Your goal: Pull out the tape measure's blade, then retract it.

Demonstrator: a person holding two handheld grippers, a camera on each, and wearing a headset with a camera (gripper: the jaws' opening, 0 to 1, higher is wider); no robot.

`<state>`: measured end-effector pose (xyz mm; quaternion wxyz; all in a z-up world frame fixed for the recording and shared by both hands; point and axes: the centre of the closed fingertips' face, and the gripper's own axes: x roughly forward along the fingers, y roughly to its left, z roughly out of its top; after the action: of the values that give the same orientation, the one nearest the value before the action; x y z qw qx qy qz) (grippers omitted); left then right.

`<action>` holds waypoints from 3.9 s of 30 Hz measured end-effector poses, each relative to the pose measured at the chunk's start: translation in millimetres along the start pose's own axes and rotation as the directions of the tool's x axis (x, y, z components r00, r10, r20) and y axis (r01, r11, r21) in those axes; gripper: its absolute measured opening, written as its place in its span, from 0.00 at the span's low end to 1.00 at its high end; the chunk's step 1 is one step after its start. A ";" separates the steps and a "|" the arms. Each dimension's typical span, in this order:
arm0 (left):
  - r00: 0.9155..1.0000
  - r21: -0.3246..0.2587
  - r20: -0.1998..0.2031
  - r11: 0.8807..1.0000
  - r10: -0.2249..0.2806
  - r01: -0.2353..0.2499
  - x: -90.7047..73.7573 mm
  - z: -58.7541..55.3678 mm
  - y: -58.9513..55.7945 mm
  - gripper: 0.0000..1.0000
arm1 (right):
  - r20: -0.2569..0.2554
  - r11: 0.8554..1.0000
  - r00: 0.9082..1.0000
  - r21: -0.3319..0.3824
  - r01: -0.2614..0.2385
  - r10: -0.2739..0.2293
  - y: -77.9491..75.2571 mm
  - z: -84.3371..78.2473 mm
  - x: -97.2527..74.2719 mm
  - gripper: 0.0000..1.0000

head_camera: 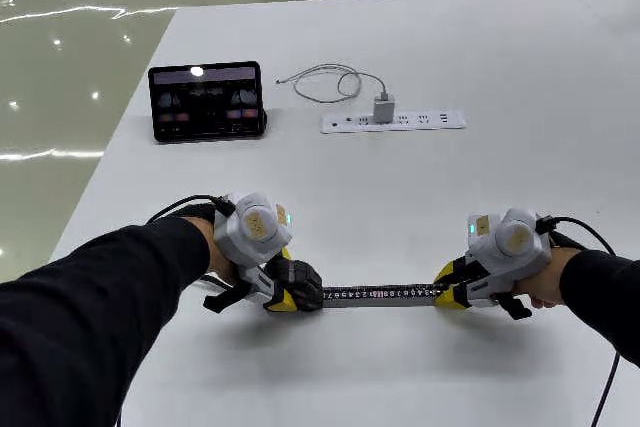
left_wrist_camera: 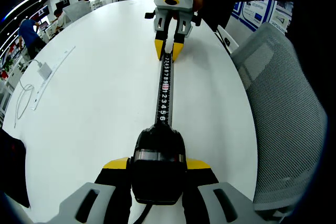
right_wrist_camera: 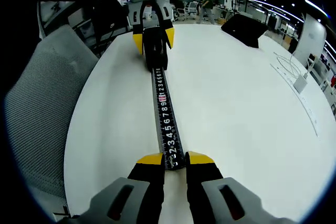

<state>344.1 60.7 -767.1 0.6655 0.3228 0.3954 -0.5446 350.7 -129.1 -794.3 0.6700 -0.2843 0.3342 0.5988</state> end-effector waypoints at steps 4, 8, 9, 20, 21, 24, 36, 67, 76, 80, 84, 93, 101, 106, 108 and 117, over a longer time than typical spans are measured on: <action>1.000 -0.001 0.001 1.000 0.001 -0.001 0.0 0.1 -0.1 0.33 | -0.009 1.000 1.000 0.003 0.000 0.000 -1.6 -3.7 -2.5 0.11; 1.000 -0.003 0.004 1.000 0.001 -0.001 0.0 0.3 0.0 0.33 | -0.010 1.000 1.000 0.004 0.000 0.000 -2.1 -6.1 -3.6 0.11; 1.000 -0.003 0.003 1.000 0.002 -0.002 0.0 0.2 0.0 0.33 | -0.013 1.000 1.000 0.004 0.000 0.000 -2.5 -7.4 -4.1 0.11; 1.000 -0.002 0.001 1.000 0.004 -0.004 0.0 -0.2 0.1 0.33 | -0.017 1.000 1.000 0.016 0.008 -0.008 -4.4 -14.9 -9.2 0.11; 1.000 -0.002 0.002 1.000 0.004 -0.004 0.0 -0.1 0.0 0.33 | -0.020 1.000 1.000 0.015 0.009 -0.009 -4.3 -15.5 -9.6 0.11; 1.000 -0.003 0.002 1.000 0.004 -0.004 0.0 -0.1 0.1 0.33 | -0.013 1.000 1.000 0.018 0.012 -0.012 -4.0 -16.1 -11.7 0.11; 1.000 -0.004 0.002 1.000 0.004 -0.004 -0.1 0.0 -0.3 0.33 | -0.013 1.000 1.000 0.026 0.017 -0.016 -5.3 -23.9 -19.9 0.11; 1.000 -0.016 0.008 1.000 0.009 -0.009 0.1 0.4 0.2 0.33 | -0.028 0.999 0.999 0.047 0.023 -0.021 -6.2 -35.4 -37.4 0.11; 1.000 -0.019 0.010 1.000 0.010 -0.010 0.0 0.6 0.1 0.33 | -0.025 0.998 0.999 0.052 0.029 -0.028 -5.1 -35.7 -38.2 0.11; 1.000 -0.017 0.009 1.000 0.011 -0.011 -0.2 0.5 -0.1 0.33 | -0.027 0.998 0.999 0.053 0.030 -0.029 -4.4 -35.9 -38.6 0.11; 1.000 -0.018 0.009 1.000 0.012 -0.012 -0.2 0.4 0.1 0.33 | -0.025 0.998 0.999 0.057 0.030 -0.029 -4.4 -36.3 -39.7 0.11; 1.000 -0.020 0.011 1.000 0.010 -0.010 -0.1 0.5 0.0 0.33 | -0.025 0.998 0.999 0.060 0.032 -0.031 -5.0 -38.6 -43.1 0.11; 1.000 -0.020 0.011 1.000 0.011 -0.011 0.2 0.4 0.1 0.33 | -0.026 0.997 0.999 0.068 0.036 -0.034 -7.6 -41.4 -45.2 0.11; 1.000 -0.019 0.011 1.000 0.012 -0.011 0.3 0.5 0.2 0.33 | -0.026 0.997 0.999 0.072 0.037 -0.035 -7.6 -41.5 -45.0 0.11; 1.000 -0.019 0.012 1.000 0.012 -0.012 0.3 0.6 0.3 0.33 | -0.025 0.997 0.999 0.071 0.038 -0.036 -7.9 -41.4 -44.8 0.11; 1.000 -0.025 0.024 1.000 0.013 -0.012 0.1 1.5 0.5 0.33 | -0.037 0.997 0.999 0.068 0.037 -0.034 -7.7 -40.7 -44.1 0.11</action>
<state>344.8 59.5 -766.4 0.6776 0.3103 0.3923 -0.5391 351.3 -188.9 -784.7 0.6838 -0.2777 0.3615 0.5697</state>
